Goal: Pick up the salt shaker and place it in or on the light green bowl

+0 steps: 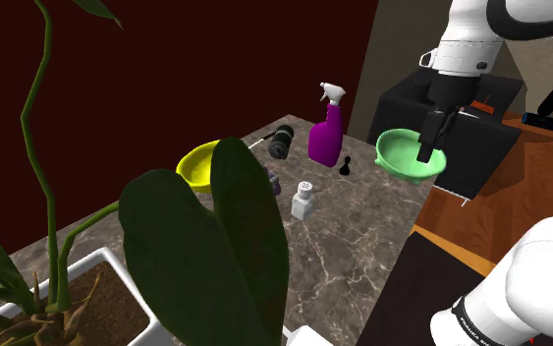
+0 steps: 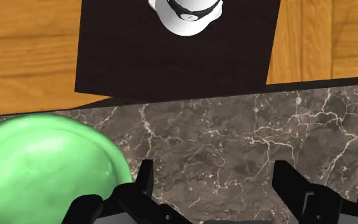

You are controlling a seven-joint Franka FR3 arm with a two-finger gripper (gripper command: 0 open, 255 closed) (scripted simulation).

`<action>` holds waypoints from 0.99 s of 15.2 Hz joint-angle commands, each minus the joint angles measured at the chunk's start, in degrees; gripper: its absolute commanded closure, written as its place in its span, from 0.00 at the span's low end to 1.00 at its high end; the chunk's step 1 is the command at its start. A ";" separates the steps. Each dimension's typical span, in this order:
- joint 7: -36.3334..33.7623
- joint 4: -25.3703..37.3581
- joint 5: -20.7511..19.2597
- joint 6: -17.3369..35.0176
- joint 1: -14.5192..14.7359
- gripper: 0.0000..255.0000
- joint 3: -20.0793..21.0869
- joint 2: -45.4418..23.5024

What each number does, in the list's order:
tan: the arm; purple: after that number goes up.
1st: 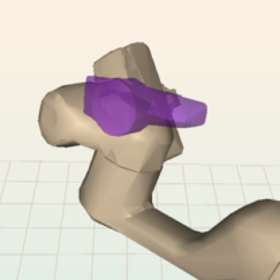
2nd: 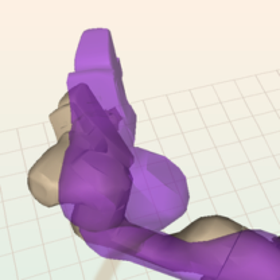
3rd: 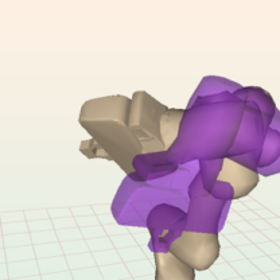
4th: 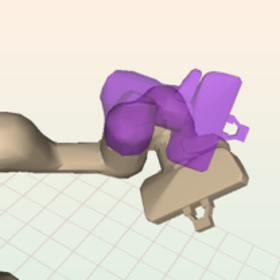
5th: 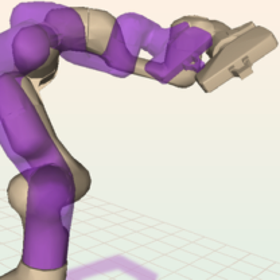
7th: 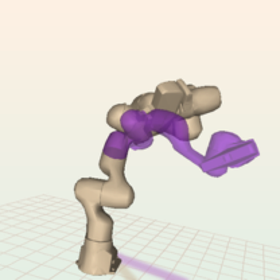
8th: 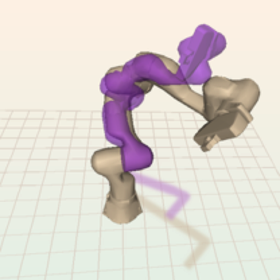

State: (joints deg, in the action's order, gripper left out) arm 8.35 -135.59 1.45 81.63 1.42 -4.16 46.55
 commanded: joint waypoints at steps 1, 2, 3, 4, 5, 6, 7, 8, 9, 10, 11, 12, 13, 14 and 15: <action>0.00 0.00 0.00 0.00 0.00 0.00 0.00 0.00; -0.90 0.08 0.75 1.23 0.50 0.00 1.09 -0.94; -1.78 0.23 1.45 2.45 1.00 0.00 2.18 -1.93; -2.67 0.44 2.11 3.67 1.49 0.00 3.26 -2.99; -3.53 0.72 2.73 4.89 1.96 0.00 4.34 -4.10; -4.39 1.07 3.31 6.09 2.40 0.00 5.41 -5.27; -5.24 1.48 3.83 7.28 2.84 0.00 6.47 -6.49; -6.09 1.96 4.30 8.45 3.23 0.00 7.54 -7.76; -6.93 2.51 4.72 9.61 3.61 0.00 8.59 -9.07; -7.78 3.12 5.08 10.74 3.98 0.00 9.63 -10.44; -8.64 3.80 5.38 11.85 4.34 0.00 10.67 -11.84; -9.51 4.54 5.61 12.94 4.67 0.00 11.69 -13.29; -10.38 5.35 5.77 13.99 4.99 0.00 12.70 -14.78; -11.26 6.22 5.88 15.02 5.27 0.00 13.72 -16.31; -12.15 7.16 5.91 16.01 5.53 0.00 14.72 -17.87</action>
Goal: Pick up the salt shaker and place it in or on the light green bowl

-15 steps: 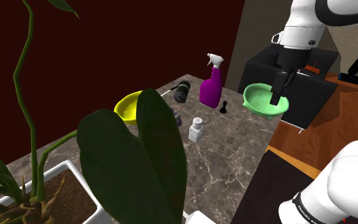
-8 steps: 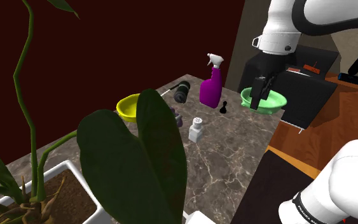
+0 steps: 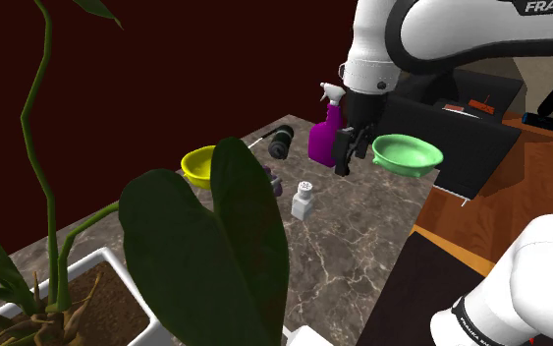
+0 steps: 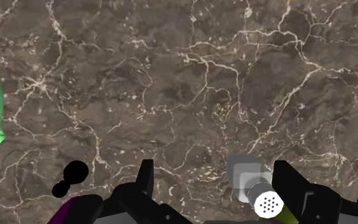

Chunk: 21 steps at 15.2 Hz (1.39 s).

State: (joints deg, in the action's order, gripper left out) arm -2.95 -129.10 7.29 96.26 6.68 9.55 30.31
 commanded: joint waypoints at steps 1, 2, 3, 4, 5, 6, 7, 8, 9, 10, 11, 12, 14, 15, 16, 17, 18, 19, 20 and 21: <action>-1.76 1.66 0.04 2.33 0.52 0.00 2.01 -3.23; -2.69 2.73 -0.08 3.24 0.74 0.00 3.00 -4.87; -3.64 3.86 -0.28 4.12 0.96 0.00 3.98 -6.54; -4.61 5.05 -0.56 4.95 1.18 0.00 4.94 -8.25; -5.61 6.31 -0.92 5.73 1.39 0.00 5.89 -10.00; -6.62 7.63 -1.37 6.46 1.57 0.00 6.85 -11.78; -7.08 8.23 -1.59 6.76 1.67 0.00 7.25 -12.57; -7.07 7.48 -1.57 7.53 1.71 0.00 7.29 -12.60; -7.07 6.75 -1.55 8.31 1.73 0.00 7.34 -12.63; -7.07 6.03 -1.52 9.08 1.76 0.00 7.39 -12.69; -7.06 5.32 -1.50 9.85 1.78 0.00 7.44 -12.75; -7.07 4.62 -1.48 10.63 1.80 0.00 7.50 -12.83; -7.07 3.25 -1.45 12.19 1.84 0.00 7.62 -13.02; -7.08 2.87 -1.45 12.64 1.85 0.00 7.65 -13.09; -7.08 2.86 -1.45 12.64 1.85 0.00 7.65 -13.08; -7.08 2.86 -1.45 12.64 1.85 0.00 7.65 -13.09; -7.08 2.87 -1.45 12.64 1.85 0.00 7.65 -13.09; -7.08 2.87 -1.45 12.64 1.85 0.00 7.65 -13.09; -7.08 2.87 -1.45 12.64 1.85 0.00 7.65 -13.09; -7.08 2.87 -1.45 12.64 1.85 0.00 7.65 -13.09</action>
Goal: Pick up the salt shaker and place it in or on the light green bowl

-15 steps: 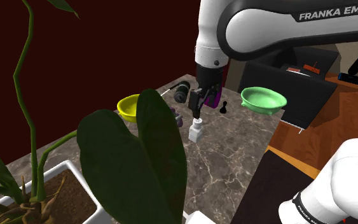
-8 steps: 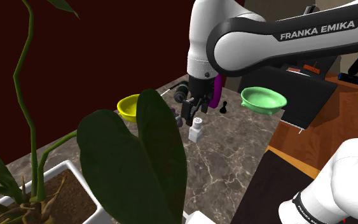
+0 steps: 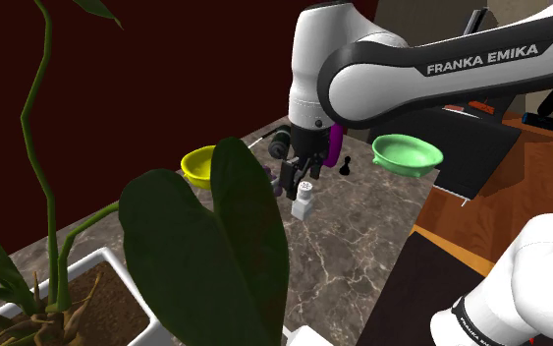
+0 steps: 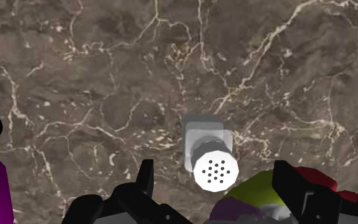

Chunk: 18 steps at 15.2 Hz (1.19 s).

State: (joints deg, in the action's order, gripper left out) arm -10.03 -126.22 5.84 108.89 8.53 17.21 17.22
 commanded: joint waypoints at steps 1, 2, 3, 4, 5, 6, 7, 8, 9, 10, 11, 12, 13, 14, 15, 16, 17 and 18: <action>0.00 0.00 0.00 0.00 0.00 0.00 0.00 0.00; 0.00 0.00 0.00 0.00 0.00 1.00 0.00 0.00; 0.00 0.00 0.00 0.00 0.00 1.00 0.00 0.00; 0.00 0.00 0.00 0.00 0.00 1.00 0.00 0.00; 0.00 0.00 0.00 0.00 0.00 1.00 0.00 0.00; 0.00 0.00 0.00 0.00 0.00 1.00 0.00 0.00; 0.00 0.00 0.00 0.00 0.00 1.00 0.00 -0.01; 0.00 0.00 0.00 0.00 0.00 1.00 0.00 0.00; 0.01 0.00 0.00 0.00 0.00 1.00 0.00 0.00; 0.01 0.00 0.00 0.01 0.00 1.00 0.00 -0.01; 0.00 -0.01 0.00 0.01 0.00 1.00 0.00 0.00; 0.01 0.64 -0.01 -0.77 -0.02 1.00 -0.06 0.13; 0.01 1.31 -0.02 -1.55 -0.03 1.00 -0.12 0.25; 0.01 2.00 -0.03 -2.32 -0.05 1.00 -0.18 0.33; 0.01 2.69 -0.05 -3.10 -0.07 1.00 -0.23 0.42; 0.00 3.40 -0.07 -3.88 -0.09 1.00 -0.28 0.49; 0.00 4.12 -0.09 -4.65 -0.11 1.00 -0.33 0.55; -0.01 4.84 -0.11 -5.42 -0.13 1.00 -0.38 0.59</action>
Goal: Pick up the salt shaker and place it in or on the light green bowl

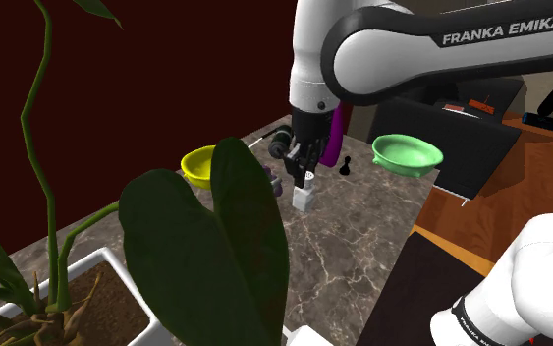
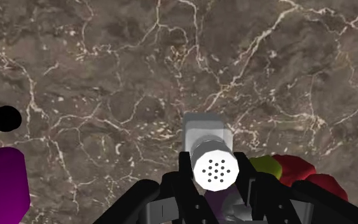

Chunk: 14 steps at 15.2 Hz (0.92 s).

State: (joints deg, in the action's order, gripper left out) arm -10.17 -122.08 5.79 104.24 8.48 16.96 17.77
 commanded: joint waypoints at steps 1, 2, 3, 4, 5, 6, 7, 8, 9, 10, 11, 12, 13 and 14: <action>0.11 1.44 -0.08 -1.55 -0.09 1.00 -0.18 0.08; 0.10 2.19 -0.11 -2.32 -0.12 1.00 -0.23 0.09; 0.08 2.96 -0.14 -3.09 -0.14 1.00 -0.27 0.10; 0.07 3.73 -0.17 -3.86 -0.16 1.00 -0.32 0.09; 0.05 4.52 -0.20 -4.62 -0.18 1.00 -0.36 0.07; 0.02 5.32 -0.23 -5.39 -0.21 1.00 -0.39 0.04; 0.00 6.13 -0.27 -6.16 -0.23 1.00 -0.43 -0.01; -0.03 6.96 -0.30 -6.93 -0.25 1.00 -0.46 -0.06; -0.06 7.80 -0.34 -7.69 -0.28 1.00 -0.50 -0.14; -0.09 8.65 -0.38 -8.46 -0.30 1.00 -0.53 -0.22; -0.12 9.51 -0.42 -9.23 -0.33 1.00 -0.55 -0.32; -0.16 10.39 -0.47 -10.00 -0.35 1.00 -0.58 -0.43; -0.20 11.28 -0.51 -10.77 -0.37 1.00 -0.60 -0.55; -0.24 12.18 -0.56 -11.54 -0.40 1.00 -0.62 -0.69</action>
State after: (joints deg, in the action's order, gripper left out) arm -10.26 -110.80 5.26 93.47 8.07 16.29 17.25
